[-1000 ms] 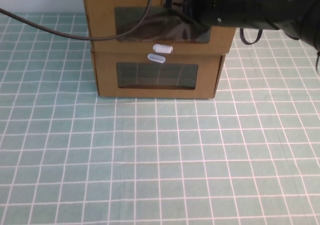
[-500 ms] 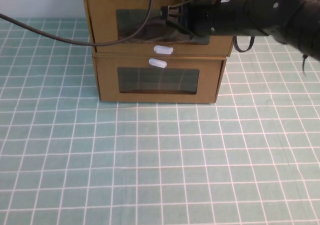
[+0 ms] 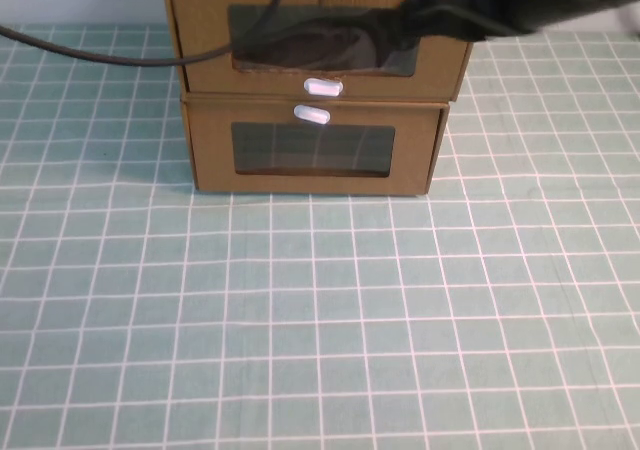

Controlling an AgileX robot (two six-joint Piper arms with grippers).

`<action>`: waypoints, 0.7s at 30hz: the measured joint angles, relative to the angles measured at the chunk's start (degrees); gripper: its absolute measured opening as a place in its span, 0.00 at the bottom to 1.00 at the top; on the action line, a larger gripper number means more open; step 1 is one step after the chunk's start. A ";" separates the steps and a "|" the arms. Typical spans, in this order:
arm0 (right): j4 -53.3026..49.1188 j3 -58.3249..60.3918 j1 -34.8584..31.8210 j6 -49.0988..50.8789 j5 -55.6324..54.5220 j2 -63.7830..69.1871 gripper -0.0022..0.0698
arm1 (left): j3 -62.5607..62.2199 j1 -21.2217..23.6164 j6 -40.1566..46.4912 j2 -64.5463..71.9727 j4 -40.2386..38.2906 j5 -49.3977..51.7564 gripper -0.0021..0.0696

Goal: Close the shoe box

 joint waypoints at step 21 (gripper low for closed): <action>-11.80 49.84 0.73 12.92 1.90 -60.21 0.01 | 77.88 0.00 10.70 -70.27 -9.50 -38.88 0.02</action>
